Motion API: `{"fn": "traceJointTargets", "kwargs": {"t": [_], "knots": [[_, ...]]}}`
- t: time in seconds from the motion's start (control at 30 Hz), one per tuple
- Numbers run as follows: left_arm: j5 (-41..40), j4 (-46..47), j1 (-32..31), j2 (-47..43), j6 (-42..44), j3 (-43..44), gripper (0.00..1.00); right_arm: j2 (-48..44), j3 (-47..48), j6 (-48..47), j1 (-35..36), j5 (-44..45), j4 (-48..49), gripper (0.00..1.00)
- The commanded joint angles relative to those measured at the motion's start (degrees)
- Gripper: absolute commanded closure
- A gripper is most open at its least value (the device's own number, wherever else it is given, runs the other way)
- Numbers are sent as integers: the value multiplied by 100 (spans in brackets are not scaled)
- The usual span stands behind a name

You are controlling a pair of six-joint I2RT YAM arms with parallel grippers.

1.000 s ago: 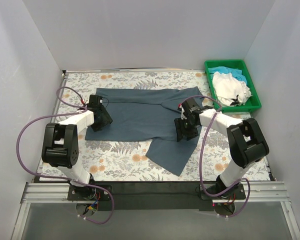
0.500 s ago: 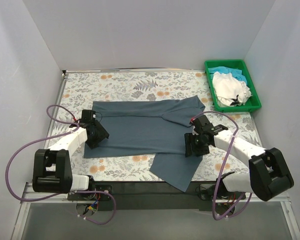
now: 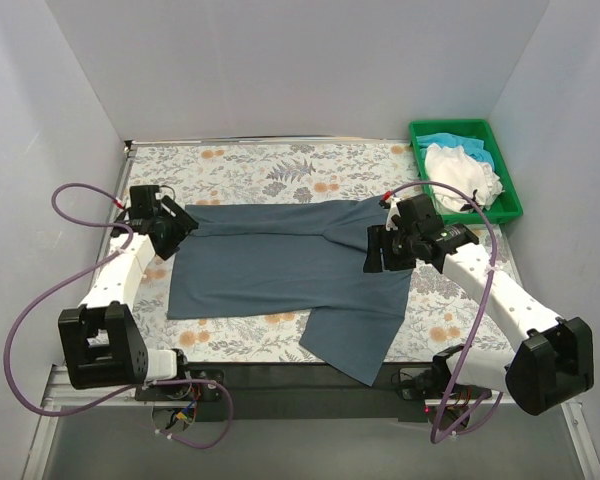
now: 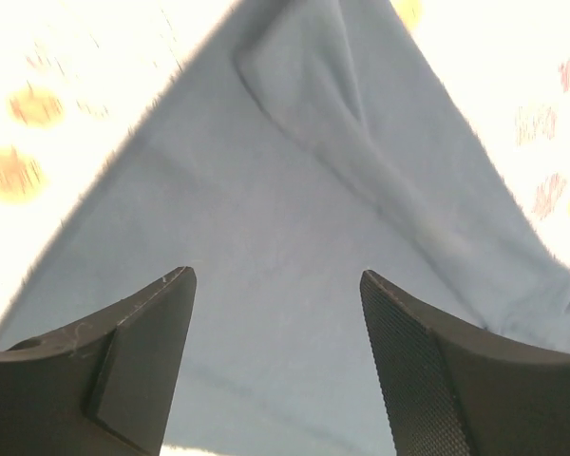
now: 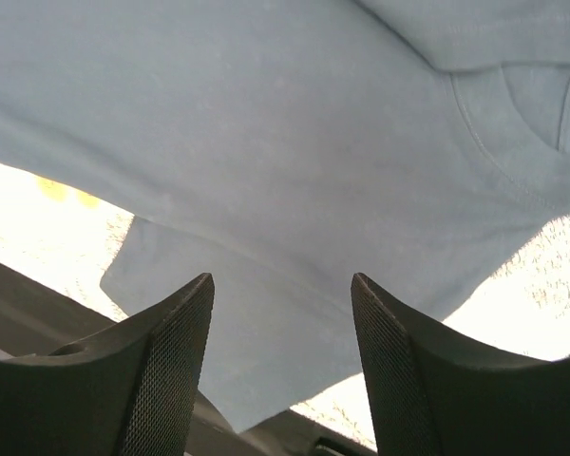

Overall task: Fold and stack the t-shirts
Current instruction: Fold the tshirt

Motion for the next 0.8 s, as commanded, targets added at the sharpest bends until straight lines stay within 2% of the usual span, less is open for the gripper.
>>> {"fn": "traceJointTargets", "kwargs": {"t": [0.0,0.1,0.2,0.37,0.63,0.77], "knots": [[413,650,387,405,283,56,36,-74,100,-215,-135,-502,355,45],[545,1230,431,923,599,179,39,22,109,-163,-223,-678,593,46],[730,1293,467,1547,872,512,46,145,223,-40,-276,-775,638,47],[739,1469,467,2294,1118,881,50,251,232,-109,-363,-687,752,48],[703,1653,467,2875,1321,1190,51,383,258,-250,-557,-661,823,48],[747,1644,458,2946,1347,1313,57,435,267,-320,-671,-660,823,48]]}}
